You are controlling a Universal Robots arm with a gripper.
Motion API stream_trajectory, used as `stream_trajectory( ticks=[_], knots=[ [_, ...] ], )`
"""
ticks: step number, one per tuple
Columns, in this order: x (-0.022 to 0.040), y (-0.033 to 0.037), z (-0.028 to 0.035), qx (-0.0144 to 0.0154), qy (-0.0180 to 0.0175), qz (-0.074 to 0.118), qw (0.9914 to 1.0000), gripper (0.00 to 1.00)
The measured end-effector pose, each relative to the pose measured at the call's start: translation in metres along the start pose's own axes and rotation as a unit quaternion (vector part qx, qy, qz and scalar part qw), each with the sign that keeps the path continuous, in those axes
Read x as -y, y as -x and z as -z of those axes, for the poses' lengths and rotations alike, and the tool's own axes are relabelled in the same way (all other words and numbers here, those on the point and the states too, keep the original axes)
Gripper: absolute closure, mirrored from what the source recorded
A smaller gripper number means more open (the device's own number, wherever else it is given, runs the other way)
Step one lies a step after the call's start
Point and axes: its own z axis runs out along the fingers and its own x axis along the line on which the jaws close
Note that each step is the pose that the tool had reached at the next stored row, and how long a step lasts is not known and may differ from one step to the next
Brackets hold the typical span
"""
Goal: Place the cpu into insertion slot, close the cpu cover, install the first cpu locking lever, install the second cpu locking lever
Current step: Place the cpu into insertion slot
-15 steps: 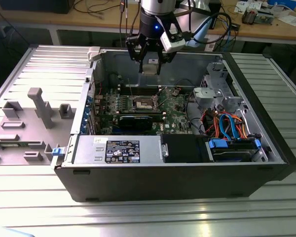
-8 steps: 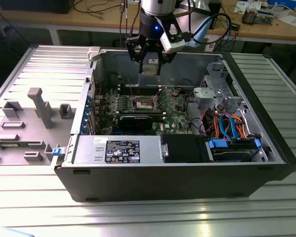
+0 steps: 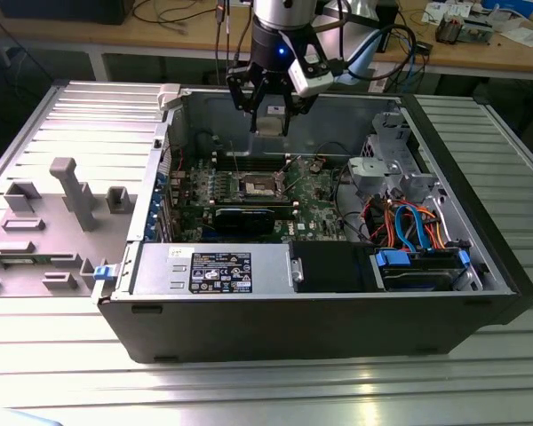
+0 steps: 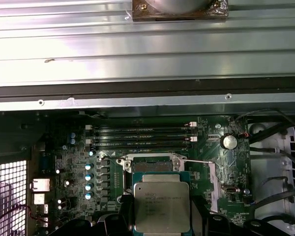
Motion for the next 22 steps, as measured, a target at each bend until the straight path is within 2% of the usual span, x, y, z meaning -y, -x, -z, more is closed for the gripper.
stream_trajectory(
  ticks=[22],
  knots=[
    [0.0003, -0.0003, -0.0049, 0.0000, 0.0000, 0.000, 1.00000, 0.45]
  ],
)
